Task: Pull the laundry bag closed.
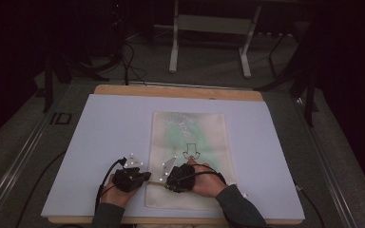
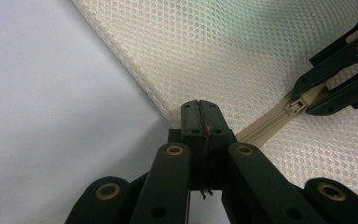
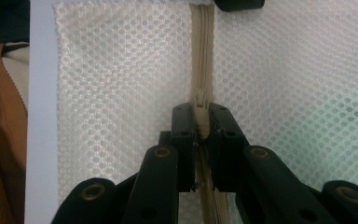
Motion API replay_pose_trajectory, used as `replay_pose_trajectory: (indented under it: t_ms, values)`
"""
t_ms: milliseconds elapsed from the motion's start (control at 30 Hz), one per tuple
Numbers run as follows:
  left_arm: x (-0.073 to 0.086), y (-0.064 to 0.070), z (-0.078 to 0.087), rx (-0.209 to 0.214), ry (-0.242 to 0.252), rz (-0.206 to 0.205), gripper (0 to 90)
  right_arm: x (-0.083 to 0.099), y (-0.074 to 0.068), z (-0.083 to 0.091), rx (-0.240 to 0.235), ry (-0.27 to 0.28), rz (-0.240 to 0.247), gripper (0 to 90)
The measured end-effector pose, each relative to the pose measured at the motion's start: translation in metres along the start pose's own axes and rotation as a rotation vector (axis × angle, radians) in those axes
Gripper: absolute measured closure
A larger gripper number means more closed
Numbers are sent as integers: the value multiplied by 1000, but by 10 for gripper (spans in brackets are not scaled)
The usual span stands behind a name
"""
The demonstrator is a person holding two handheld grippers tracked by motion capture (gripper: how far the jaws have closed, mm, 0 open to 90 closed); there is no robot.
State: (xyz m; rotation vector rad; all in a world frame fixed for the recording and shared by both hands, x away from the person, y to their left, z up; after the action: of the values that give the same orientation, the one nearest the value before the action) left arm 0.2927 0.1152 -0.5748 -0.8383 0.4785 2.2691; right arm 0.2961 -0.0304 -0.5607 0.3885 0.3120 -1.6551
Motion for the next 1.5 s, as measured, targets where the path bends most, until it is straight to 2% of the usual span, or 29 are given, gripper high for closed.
replay_pose_trajectory:
  t_ms: [1500]
  values:
    - [0, 0, 0, -1, -3, 0, 895, 20, -1, 12, 19, -23, -8, 822]
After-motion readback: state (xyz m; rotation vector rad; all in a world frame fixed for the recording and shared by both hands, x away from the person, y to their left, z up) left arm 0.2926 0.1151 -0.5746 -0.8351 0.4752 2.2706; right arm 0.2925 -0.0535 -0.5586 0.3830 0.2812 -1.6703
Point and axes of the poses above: each handheld gripper's, and its own axes: z roughly backward along the jaws, x roughly out of its underside, y roughly to its right, the point moved 6 cm from there along -z, roughly forward along the jaws, and after that the axes turned 5 degrees about -z, right-handed, at the moved point
